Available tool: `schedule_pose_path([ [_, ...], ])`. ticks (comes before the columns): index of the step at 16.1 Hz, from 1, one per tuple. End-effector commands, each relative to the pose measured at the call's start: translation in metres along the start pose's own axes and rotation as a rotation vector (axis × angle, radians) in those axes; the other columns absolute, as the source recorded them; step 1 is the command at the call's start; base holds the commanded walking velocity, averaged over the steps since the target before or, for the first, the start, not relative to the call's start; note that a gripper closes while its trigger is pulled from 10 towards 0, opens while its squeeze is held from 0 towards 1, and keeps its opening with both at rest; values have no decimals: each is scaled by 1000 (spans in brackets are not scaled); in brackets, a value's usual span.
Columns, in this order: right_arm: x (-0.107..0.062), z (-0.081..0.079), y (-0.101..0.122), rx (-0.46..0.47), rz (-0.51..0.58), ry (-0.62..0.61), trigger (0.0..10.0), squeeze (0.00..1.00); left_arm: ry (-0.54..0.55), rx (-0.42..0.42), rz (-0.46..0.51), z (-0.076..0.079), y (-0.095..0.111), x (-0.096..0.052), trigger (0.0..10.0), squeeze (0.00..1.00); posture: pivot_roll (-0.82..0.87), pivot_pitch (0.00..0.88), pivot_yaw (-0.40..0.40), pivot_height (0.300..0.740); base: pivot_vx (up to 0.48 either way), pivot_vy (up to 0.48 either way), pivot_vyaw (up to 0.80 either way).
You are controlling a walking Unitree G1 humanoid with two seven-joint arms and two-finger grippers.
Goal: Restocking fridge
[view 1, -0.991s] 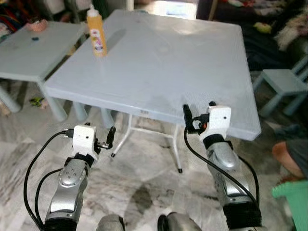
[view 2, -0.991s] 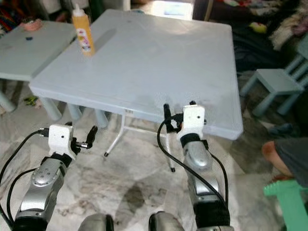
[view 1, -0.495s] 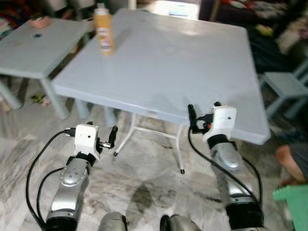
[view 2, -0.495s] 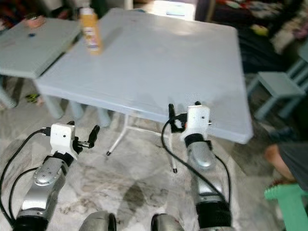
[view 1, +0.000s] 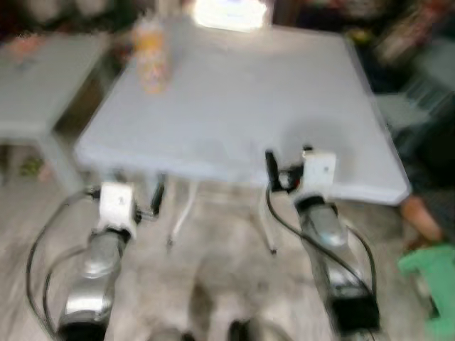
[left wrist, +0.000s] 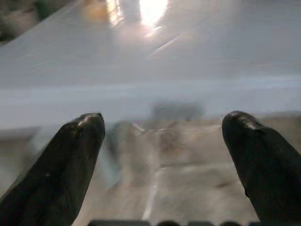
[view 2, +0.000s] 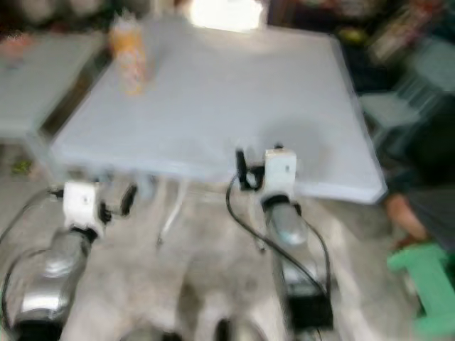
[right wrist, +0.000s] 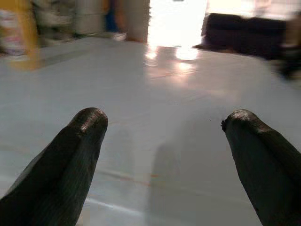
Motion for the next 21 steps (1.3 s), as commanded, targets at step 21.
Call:
schedule_pose_path([
  [21,2,-7,3,-18,19,2,10000,0,9,-3,-12,-3,-4,-4,10000,0,-16,84,-33,740,0,0,-321],
])
Point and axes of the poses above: a point about 5 cm out from each wrist's last joint towards the gripper, its own x axis pointing out of the wrist towards the gripper, its own y axis along the axis of the wrist's last joint, z = x × y, the point moved 6 cm from there along x, pointing out of the wrist towards the gripper, and after that the axes turned 10 degrees about -x, right-handed, at the moved point
